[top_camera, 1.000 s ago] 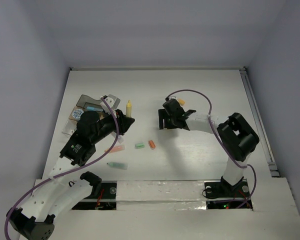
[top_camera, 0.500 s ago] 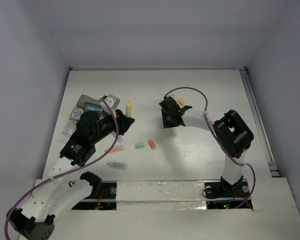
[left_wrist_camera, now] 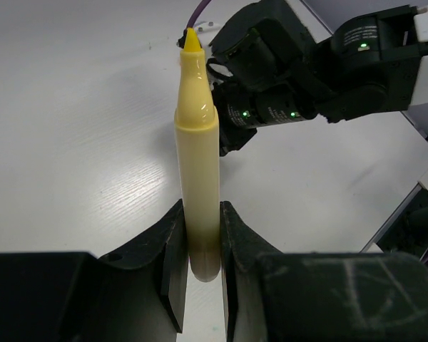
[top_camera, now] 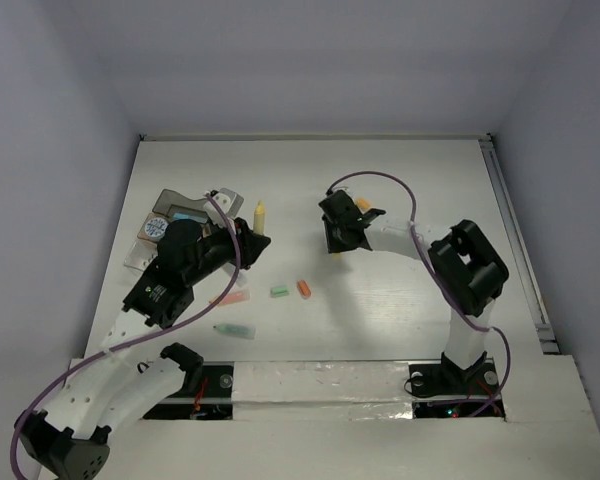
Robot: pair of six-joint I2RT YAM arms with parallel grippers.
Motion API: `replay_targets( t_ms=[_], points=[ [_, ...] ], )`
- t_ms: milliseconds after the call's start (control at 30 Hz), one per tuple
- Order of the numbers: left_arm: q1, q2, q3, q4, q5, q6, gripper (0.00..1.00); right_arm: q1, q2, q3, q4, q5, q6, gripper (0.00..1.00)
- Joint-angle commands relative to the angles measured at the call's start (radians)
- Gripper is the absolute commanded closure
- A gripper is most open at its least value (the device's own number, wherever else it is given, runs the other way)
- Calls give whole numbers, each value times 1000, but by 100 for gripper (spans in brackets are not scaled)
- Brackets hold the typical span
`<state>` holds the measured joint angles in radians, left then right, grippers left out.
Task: Sort the stationery into containers
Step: Close the pen cap on the pen.
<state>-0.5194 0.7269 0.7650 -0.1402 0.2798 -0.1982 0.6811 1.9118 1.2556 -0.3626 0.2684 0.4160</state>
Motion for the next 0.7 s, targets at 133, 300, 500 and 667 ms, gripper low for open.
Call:
replay_targets(
  t_ms=[133, 300, 500, 667],
  points=[
    [4, 43, 0, 24, -5, 13, 100, 34, -387, -116, 429, -149, 39, 100],
    [4, 42, 2, 22, -11, 16, 100, 101, -526, -183, 712, -216, 158, 100],
    [4, 45, 0, 31, 15, 19, 100, 123, -501, -147, 910, -302, 243, 100],
    [4, 46, -1, 36, 35, 17, 100, 143, -442, -82, 968, -340, 274, 100]
  ],
)
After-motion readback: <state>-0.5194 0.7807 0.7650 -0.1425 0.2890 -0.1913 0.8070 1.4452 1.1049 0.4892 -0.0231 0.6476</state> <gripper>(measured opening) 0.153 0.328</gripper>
